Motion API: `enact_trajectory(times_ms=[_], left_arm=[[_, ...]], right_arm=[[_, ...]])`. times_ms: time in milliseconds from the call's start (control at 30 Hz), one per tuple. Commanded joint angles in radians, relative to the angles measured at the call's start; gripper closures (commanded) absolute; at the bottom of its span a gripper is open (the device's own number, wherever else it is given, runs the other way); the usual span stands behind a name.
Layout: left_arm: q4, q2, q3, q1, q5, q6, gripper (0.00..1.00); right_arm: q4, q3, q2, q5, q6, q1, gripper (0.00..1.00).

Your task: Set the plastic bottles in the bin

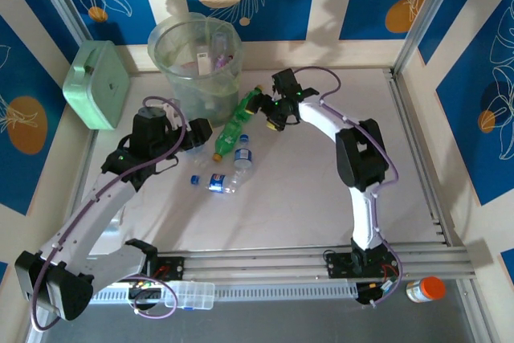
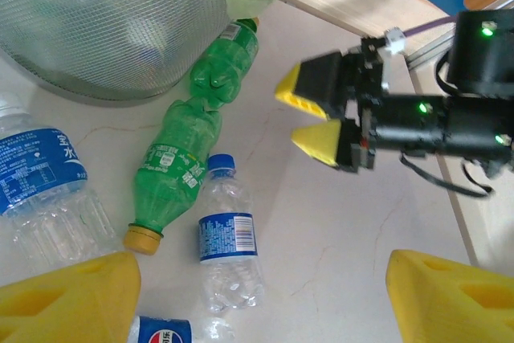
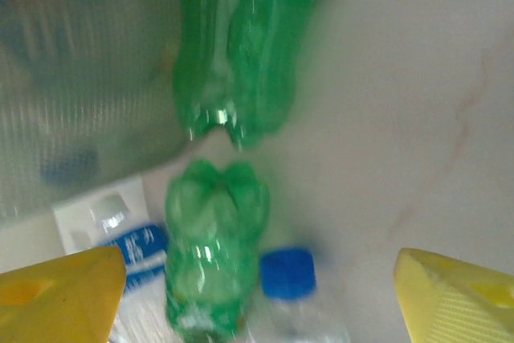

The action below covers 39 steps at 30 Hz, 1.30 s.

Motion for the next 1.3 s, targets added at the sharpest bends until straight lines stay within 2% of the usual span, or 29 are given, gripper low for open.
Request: enact_trajectory(times_ms=[0,400,633,767,867,1067,1267], left_arm=[[0.001,-0.002,-0.004,0.009,-0.012,-0.022,0.2],[-0.029,0.018,0.031,0.009,-0.025,0.01,0.2],[-0.026,0.029,0.031,0.009,-0.023,0.011,0.2],[-0.024,0.033,0.031,0.009,-0.02,0.013,0.21],[-0.024,0.036,0.034,0.009,-0.021,0.015,0.21],[-0.021,0.039,0.035,0.01,-0.02,0.019,0.21],[-0.015,0.03,0.026,0.018,-0.026,0.015,0.21]], right_arm=[[0.03,0.113,0.087,-0.086,0.117,-0.017,0.13],[-0.05,0.42,0.359,-0.129,0.134,-0.061,0.12],[-0.114,0.544,0.48,-0.169,0.133,-0.055,0.2],[-0.099,0.533,0.487,-0.172,0.14,-0.054,0.29],[-0.102,0.522,0.48,-0.17,0.134,-0.055,0.4],[-0.057,0.415,0.39,-0.151,0.108,-0.064,0.54],[0.027,0.164,0.211,-0.086,0.053,-0.069,0.54]])
